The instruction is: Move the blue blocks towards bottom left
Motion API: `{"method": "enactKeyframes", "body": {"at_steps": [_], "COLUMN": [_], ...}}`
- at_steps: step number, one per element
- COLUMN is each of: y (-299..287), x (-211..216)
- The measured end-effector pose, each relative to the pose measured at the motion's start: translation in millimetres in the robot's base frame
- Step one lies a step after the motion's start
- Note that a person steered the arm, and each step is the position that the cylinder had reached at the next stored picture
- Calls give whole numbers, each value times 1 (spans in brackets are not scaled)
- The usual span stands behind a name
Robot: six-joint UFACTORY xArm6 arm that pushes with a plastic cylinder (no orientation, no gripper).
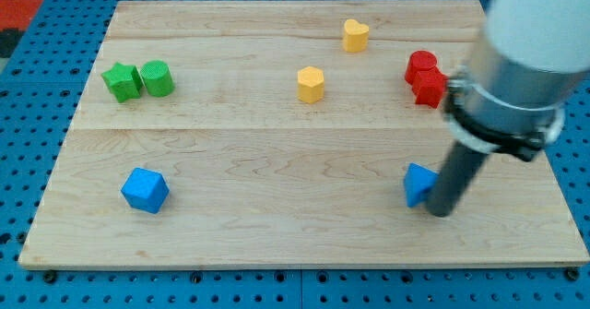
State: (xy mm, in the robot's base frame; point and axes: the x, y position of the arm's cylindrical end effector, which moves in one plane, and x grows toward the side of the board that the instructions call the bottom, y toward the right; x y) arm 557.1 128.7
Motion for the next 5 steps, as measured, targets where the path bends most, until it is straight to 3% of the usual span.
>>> {"method": "enactKeyframes", "body": {"at_steps": [1,2,3,4,5], "y": [7,59,-8,-94,-88], "x": [-28,-44,-65,-34,-18]}}
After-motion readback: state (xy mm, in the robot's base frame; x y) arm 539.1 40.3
